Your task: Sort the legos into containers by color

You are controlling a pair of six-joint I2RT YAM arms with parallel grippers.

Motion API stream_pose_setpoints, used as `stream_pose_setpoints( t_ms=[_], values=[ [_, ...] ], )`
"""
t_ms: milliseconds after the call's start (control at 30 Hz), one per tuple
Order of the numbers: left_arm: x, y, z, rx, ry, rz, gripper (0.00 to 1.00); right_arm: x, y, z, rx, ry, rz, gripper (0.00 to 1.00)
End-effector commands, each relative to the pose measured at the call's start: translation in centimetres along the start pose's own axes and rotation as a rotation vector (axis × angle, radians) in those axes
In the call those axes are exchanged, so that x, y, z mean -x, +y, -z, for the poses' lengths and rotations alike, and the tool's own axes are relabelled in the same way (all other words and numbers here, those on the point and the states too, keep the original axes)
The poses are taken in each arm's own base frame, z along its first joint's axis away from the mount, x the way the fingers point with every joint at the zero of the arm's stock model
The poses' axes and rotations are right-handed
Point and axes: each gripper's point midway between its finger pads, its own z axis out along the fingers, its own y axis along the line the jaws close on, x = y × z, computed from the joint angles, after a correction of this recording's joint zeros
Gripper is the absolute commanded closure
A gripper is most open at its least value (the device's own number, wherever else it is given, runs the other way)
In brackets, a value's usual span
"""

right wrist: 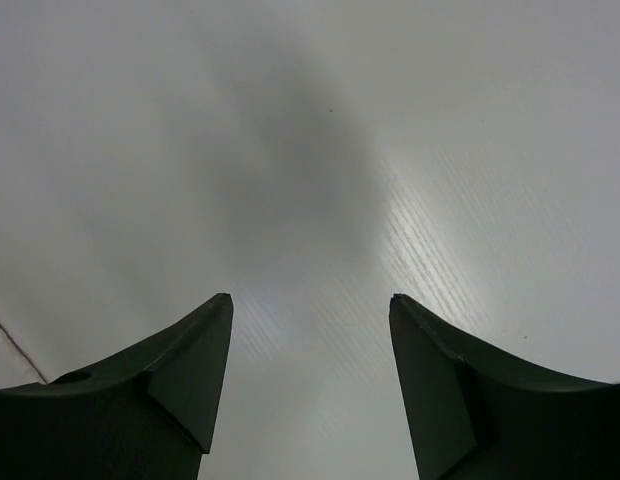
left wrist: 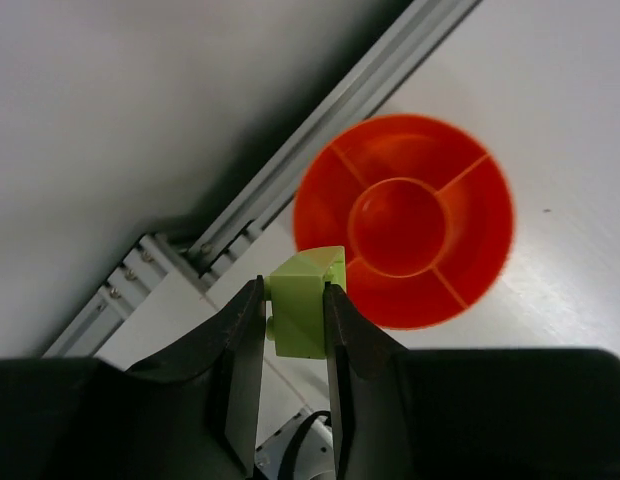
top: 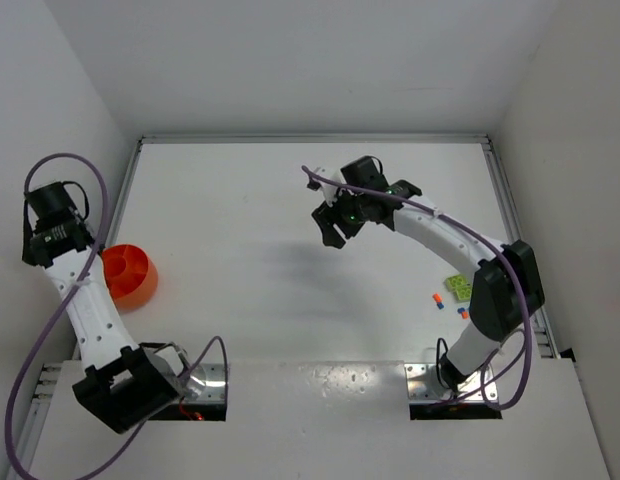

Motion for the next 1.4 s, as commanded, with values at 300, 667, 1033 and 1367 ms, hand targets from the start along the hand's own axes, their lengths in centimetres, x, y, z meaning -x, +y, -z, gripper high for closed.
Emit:
stream_pose_setpoints(
  t_ms=[300,667,1033,1367],
  values=[
    [-3.7,4.4,-4.1,0.032,0.134,-0.041,1.0,2.8,0.1,-0.6,0.059,-0.031,-0.018,0.35],
    [-4.1,3.8,-5.3,0.008,0.135,-0.049,1.0,2.7,0.1,-0.7,0.061,-0.023,-0.021,0.35],
    [-5.0,2.5,-7.9,-0.058,0.183,-0.074,1.0,2.7,0.3,-0.7,0.07,-0.025,-0.021,0.35],
    [-5.8,1.8,-8.9,-0.098,0.206,-0.101,0.93,2.7,0.3,-0.7,0.07,-0.025,-0.021,0.35]
  ],
)
